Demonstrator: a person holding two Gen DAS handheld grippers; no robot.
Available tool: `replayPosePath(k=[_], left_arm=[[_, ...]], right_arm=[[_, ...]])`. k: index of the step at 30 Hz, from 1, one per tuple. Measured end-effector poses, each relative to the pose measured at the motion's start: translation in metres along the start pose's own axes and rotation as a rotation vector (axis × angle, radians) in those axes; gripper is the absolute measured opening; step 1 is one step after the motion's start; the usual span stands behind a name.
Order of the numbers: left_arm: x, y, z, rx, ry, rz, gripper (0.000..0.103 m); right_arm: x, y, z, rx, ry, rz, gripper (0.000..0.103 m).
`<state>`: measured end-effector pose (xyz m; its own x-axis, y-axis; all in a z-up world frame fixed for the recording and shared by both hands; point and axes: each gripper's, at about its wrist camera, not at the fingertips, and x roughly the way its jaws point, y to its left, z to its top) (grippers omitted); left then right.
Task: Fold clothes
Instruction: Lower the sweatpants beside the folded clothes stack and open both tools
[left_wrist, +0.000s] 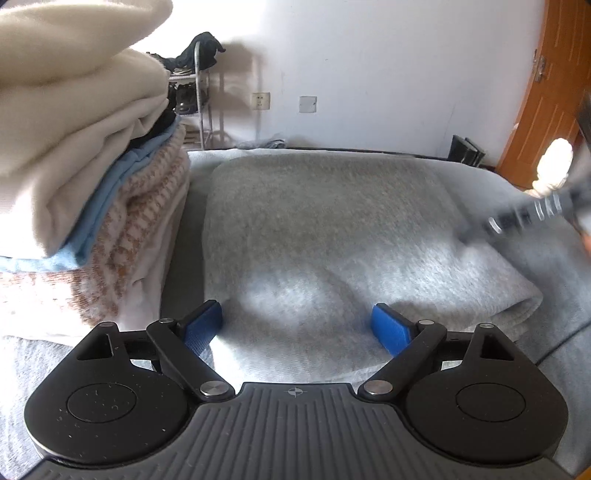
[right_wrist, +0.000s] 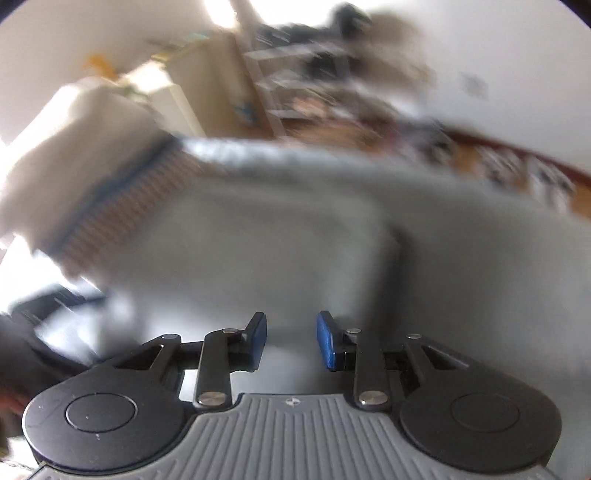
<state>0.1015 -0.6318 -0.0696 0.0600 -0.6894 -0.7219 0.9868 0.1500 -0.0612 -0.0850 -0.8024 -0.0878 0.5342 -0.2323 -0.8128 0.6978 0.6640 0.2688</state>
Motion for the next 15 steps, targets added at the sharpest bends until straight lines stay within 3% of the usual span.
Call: replayPosePath(k=[4,8,10,15], left_arm=[[-0.025,-0.003,0.001,0.015,-0.023,0.059,0.088],[-0.043,-0.019,0.000,0.026,-0.059,0.071,0.088],[-0.034,-0.029,0.001,0.038,-0.042,0.070,0.088],[-0.017,-0.047,-0.011,0.067,0.016,0.137,0.089]], right_arm=[[-0.035,-0.021,-0.025,0.127,-0.071,-0.009,0.034],[-0.064,0.004,-0.029,0.051,-0.173,0.078,0.034],[-0.073,0.023,-0.032,-0.024,-0.212,0.092,0.034],[-0.052,0.046,-0.053,-0.110,-0.150,0.124,0.033]])
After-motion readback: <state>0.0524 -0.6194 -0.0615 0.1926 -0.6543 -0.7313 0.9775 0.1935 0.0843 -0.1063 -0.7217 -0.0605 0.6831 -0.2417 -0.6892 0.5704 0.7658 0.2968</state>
